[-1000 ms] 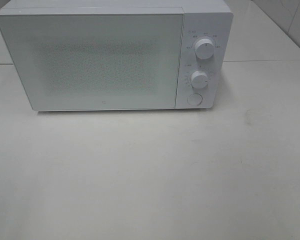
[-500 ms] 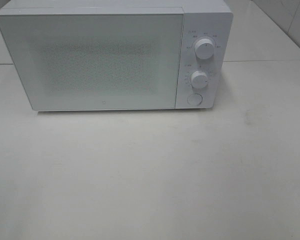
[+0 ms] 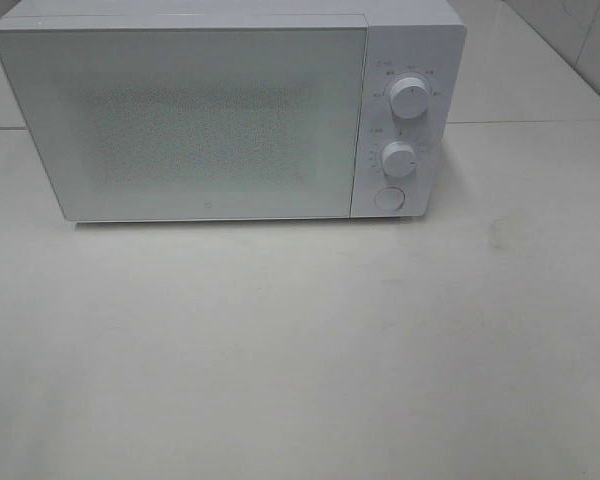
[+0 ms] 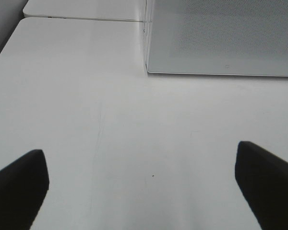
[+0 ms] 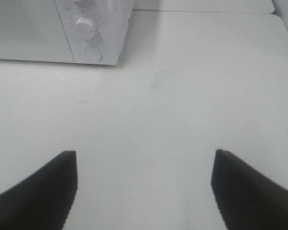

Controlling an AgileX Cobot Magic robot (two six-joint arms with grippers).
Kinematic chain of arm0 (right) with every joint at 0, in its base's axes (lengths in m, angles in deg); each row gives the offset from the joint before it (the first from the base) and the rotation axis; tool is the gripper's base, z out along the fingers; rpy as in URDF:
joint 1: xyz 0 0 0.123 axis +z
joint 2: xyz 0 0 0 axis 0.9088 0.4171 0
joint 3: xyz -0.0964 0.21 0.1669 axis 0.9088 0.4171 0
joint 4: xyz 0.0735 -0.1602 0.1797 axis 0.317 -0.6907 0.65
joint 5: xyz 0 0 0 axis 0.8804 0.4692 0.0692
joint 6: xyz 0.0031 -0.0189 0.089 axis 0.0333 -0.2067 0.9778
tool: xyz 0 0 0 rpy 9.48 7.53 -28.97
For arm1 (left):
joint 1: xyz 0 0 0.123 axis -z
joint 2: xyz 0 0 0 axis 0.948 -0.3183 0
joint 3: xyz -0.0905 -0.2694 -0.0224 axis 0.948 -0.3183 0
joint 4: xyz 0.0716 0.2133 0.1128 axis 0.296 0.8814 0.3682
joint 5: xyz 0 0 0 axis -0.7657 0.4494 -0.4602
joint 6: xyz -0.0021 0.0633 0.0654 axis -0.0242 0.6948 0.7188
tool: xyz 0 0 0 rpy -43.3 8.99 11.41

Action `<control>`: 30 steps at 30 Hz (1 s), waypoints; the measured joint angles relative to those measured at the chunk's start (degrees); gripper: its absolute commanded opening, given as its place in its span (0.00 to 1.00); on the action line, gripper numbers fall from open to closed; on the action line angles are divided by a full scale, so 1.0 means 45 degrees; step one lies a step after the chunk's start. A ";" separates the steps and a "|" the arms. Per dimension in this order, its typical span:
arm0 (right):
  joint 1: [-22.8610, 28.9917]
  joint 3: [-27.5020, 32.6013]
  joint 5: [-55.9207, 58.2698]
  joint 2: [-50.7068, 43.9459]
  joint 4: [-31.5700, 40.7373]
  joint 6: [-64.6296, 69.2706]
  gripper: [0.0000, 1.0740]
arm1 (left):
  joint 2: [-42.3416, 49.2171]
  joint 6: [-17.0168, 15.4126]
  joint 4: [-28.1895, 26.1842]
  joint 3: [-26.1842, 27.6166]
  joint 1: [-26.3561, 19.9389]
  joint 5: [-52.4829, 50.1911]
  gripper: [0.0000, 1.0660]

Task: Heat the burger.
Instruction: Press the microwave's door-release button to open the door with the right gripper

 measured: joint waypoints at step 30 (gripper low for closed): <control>-0.0025 0.0000 -0.8480 0.8365 0.0076 0.0038 0.71 | 0.0000 0.0000 0.0000 0.0000 0.0000 0.0000 0.92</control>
